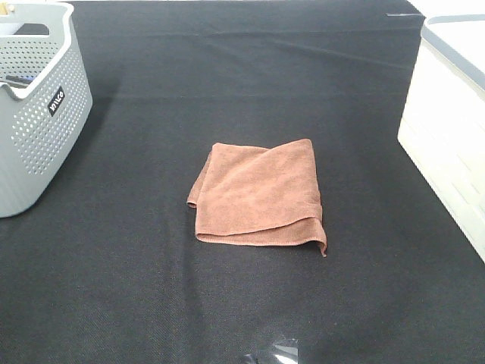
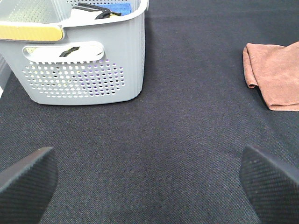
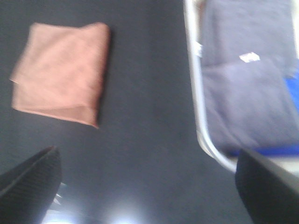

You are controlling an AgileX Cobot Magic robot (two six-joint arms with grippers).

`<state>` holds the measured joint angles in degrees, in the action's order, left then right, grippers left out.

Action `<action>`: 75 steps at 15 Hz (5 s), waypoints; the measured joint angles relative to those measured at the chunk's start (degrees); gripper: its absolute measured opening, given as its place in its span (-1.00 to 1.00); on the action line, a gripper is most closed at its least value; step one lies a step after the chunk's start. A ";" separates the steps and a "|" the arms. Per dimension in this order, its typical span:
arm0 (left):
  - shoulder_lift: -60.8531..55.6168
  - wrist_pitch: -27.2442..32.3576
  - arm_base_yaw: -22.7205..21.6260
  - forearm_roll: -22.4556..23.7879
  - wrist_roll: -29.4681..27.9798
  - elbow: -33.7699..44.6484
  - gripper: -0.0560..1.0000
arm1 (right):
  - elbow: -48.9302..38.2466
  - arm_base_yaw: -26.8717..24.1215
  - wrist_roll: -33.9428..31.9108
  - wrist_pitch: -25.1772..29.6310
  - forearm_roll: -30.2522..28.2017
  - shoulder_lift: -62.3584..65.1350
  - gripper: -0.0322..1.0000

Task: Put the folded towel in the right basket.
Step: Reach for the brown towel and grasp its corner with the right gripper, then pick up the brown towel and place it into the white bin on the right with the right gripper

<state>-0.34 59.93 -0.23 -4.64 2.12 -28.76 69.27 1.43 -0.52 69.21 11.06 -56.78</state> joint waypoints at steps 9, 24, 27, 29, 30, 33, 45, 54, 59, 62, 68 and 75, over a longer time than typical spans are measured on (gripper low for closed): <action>0.00 0.00 0.00 0.00 0.00 0.00 0.98 | 20.74 15.30 5.73 -5.67 19.94 -36.50 0.94; 0.00 0.00 0.00 -0.06 0.00 0.00 0.98 | 29.34 8.65 5.04 -4.01 17.25 -68.24 0.93; 0.00 -0.06 0.00 -0.11 0.00 0.00 0.98 | 29.34 8.71 5.67 -7.05 19.77 -71.05 0.93; 0.00 -0.06 0.00 -0.11 0.00 0.00 0.98 | 29.34 8.71 6.13 -8.71 20.05 -73.11 0.93; 0.00 -0.11 0.00 -0.11 0.00 0.00 0.98 | 29.34 8.71 6.13 -9.45 20.11 -74.31 0.93; 0.00 -0.17 0.00 -0.17 0.00 0.00 0.98 | 29.45 8.71 6.19 -10.37 20.51 -77.29 0.93; 0.00 -0.17 0.00 -0.17 0.00 0.00 0.98 | 30.88 17.65 6.30 -13.87 26.36 -79.98 0.91; 0.00 -0.17 0.00 -0.17 0.00 0.00 0.98 | 30.48 21.94 6.36 -19.14 29.62 -81.88 -0.47; 0.00 -0.17 0.00 -0.17 0.00 0.00 0.98 | 36.04 22.23 7.51 -13.06 28.07 -82.22 -0.55; 0.00 -0.17 0.00 -0.17 0.00 0.00 0.98 | 47.61 22.63 7.33 -2.75 24.64 -81.30 -0.55; 0.00 -0.17 0.00 -0.17 0.00 0.00 0.98 | 57.81 22.57 3.72 0.17 17.13 -72.31 -0.55; 0.00 -0.17 0.00 -0.17 0.00 0.00 0.98 | 57.87 13.41 1.09 0.57 1.95 -45.55 -0.55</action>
<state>-0.34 59.76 -0.23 -4.81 2.12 -28.76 127.14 14.84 0.57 69.79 13.01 -102.33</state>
